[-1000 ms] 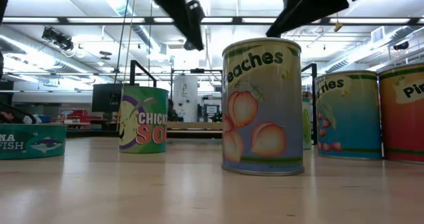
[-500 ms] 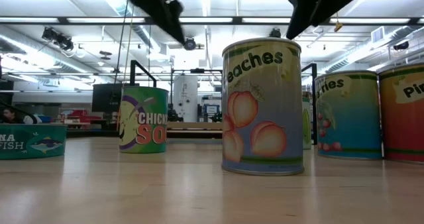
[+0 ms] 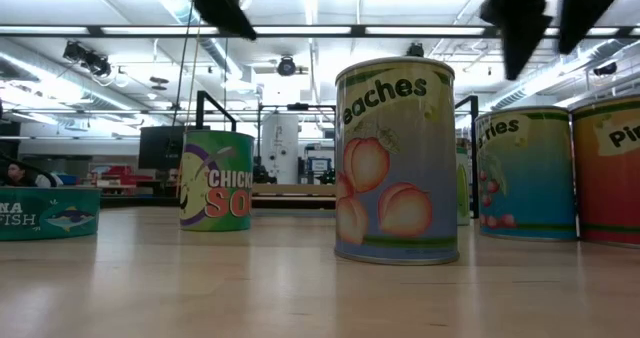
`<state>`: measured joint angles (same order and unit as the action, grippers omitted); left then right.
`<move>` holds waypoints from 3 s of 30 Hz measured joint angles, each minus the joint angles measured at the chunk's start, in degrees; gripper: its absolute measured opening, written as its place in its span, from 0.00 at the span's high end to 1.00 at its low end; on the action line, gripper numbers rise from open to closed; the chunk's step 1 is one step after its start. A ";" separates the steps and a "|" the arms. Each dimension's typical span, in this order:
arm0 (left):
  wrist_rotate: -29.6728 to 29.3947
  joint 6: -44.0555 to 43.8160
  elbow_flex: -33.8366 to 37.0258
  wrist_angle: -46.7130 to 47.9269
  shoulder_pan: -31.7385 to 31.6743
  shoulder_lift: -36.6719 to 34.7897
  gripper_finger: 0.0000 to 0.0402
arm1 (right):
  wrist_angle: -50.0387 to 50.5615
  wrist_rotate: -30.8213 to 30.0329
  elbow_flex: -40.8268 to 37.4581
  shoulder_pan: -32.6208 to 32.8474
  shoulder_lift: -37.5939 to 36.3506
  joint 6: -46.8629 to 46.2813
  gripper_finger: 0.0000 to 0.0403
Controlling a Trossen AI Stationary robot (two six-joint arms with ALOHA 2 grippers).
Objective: Pick and place cans onto a shelf
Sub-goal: Put the canned pineapples on the shelf
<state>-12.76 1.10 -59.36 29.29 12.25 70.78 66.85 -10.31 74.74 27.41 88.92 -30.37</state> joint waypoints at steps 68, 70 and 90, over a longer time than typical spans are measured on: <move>0.53 -7.98 4.53 -1.13 -0.90 -6.02 0.03 | -4.72 4.37 -2.56 6.87 14.60 -8.23 0.16; 0.52 -7.98 4.53 -1.13 -0.90 -6.02 0.03 | -5.00 4.40 -2.56 6.95 14.58 -7.26 0.18; 1.38 -12.49 4.53 -1.17 -1.60 -5.89 0.03 | 5.25 -0.71 17.23 5.18 13.79 1.85 0.18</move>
<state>-11.38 -11.39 -54.83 28.12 10.66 64.88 72.10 -11.02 91.97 32.59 102.72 -28.52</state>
